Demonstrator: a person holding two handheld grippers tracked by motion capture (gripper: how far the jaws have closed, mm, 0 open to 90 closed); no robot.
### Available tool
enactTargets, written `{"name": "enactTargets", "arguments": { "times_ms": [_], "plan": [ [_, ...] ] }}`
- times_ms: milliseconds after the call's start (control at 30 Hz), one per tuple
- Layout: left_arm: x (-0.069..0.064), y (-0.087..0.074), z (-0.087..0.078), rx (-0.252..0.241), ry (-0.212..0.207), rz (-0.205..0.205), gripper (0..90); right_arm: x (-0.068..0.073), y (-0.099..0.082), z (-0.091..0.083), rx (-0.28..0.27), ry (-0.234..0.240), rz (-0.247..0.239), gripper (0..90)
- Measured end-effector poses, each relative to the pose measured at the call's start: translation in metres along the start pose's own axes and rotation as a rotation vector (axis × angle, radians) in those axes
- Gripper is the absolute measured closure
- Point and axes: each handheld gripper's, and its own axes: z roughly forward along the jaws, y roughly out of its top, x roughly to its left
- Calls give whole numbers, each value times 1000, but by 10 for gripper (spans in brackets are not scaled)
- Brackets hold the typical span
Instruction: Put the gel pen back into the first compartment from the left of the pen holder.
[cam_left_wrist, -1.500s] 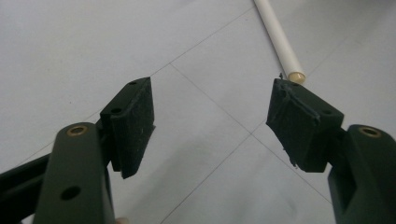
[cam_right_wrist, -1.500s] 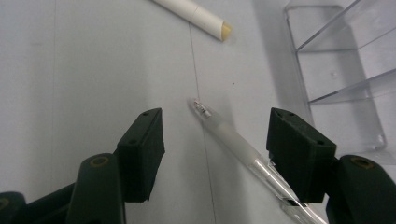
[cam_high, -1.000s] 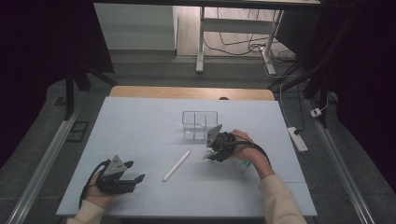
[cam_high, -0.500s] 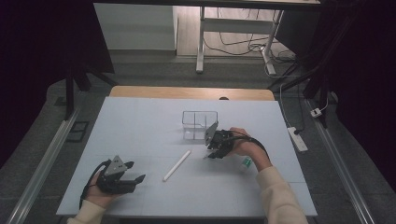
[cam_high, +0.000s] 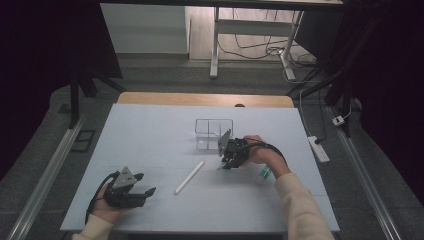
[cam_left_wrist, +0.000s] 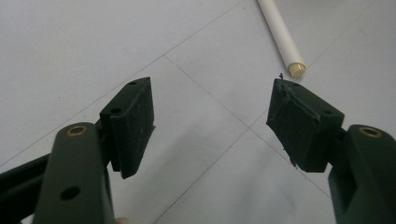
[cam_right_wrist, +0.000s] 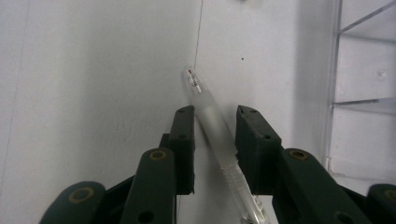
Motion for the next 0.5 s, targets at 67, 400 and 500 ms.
{"name": "enactTargets", "arguments": {
  "times_ms": [67, 400, 500],
  "plan": [
    [0, 0, 0, 1, 1, 0, 317, 0, -1, 0, -2, 5, -11, 689],
    [-1, 0, 1, 5, 6, 3, 317, -1, -2, 0, -20, 23, -33, 759],
    [-1, 0, 0, 3, 8, 2, 317, -1, -2, 0, -20, 25, -40, 782]
  ]
}}
